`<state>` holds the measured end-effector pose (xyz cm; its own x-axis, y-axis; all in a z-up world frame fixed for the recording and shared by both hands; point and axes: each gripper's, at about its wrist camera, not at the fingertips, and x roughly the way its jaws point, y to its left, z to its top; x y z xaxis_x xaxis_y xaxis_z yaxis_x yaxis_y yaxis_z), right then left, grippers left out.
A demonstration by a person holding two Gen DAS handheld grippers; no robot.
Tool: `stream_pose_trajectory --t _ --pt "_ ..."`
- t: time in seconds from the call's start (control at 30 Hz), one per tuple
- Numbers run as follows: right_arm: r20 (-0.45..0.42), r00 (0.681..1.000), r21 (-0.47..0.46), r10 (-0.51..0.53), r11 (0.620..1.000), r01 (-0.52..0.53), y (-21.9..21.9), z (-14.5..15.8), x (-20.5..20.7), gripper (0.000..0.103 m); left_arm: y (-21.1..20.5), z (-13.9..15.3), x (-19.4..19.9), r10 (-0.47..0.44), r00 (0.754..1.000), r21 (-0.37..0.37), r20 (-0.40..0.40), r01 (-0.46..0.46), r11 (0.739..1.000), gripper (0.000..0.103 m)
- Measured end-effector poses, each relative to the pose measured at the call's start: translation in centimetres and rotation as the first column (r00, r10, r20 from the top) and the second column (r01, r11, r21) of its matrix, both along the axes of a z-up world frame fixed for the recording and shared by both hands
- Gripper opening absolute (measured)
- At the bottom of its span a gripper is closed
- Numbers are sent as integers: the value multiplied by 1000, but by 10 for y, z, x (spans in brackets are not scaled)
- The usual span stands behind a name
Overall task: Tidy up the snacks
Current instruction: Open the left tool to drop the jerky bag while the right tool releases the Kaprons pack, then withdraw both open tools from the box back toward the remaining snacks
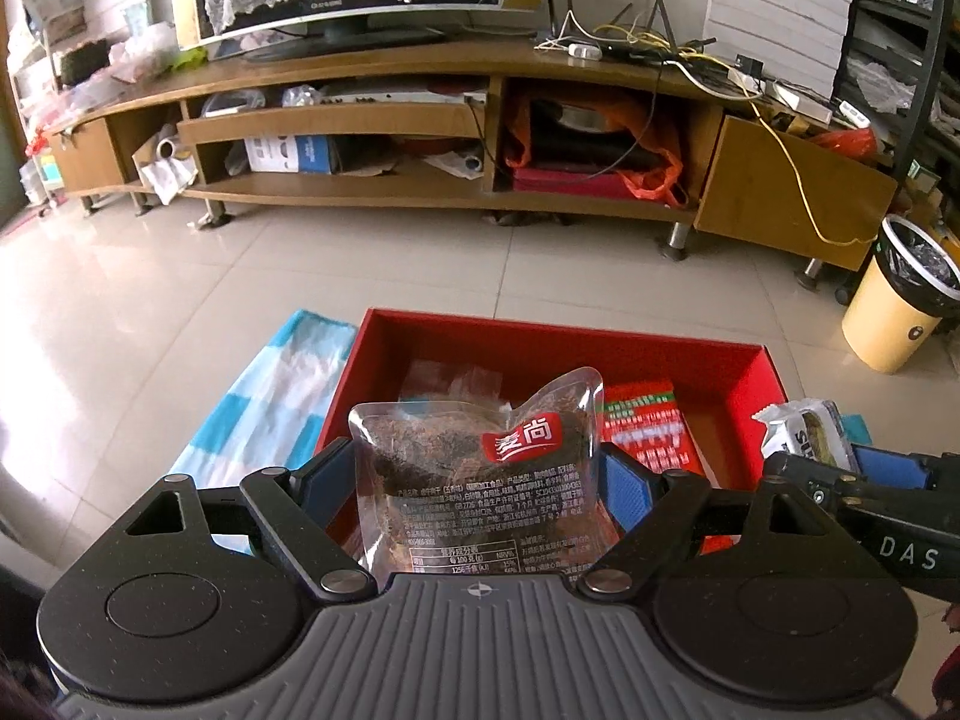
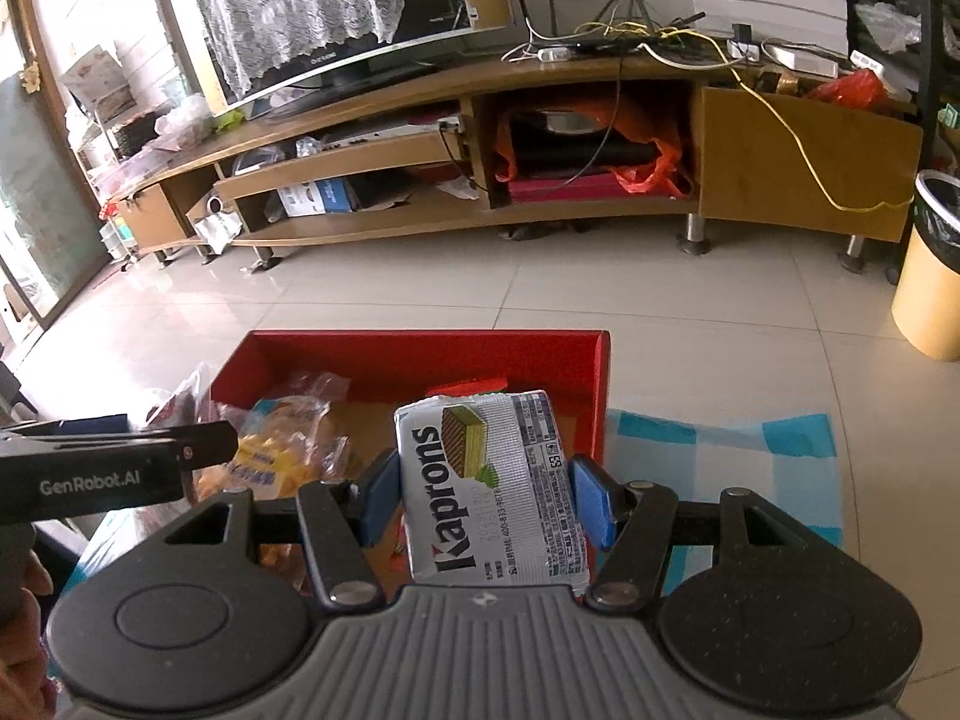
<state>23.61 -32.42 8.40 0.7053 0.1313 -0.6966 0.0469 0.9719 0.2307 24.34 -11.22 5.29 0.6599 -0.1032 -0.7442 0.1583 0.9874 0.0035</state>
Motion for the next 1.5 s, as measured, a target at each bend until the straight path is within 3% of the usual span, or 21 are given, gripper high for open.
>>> stream_pose_trajectory --t 0.67,1.0,1.2,1.5 --pt "-87 996 -20 -10 1000 9 0 -40 55 57 -14 -31 37 11 999 61 -35 -9 998 94" --pt "-82 996 -28 -15 1000 13 0 -36 51 57 -15 -29 37 10 999 64 -53 -7 998 97" --pt "-67 998 -27 -17 1000 15 0 -29 47 58 -17 -19 31 6 1000 81 -5 -5 997 103" --pt "-55 998 -33 -2 999 1 4 -20 39 58 -15 -13 22 2 1000 67 -12 -1 998 103"
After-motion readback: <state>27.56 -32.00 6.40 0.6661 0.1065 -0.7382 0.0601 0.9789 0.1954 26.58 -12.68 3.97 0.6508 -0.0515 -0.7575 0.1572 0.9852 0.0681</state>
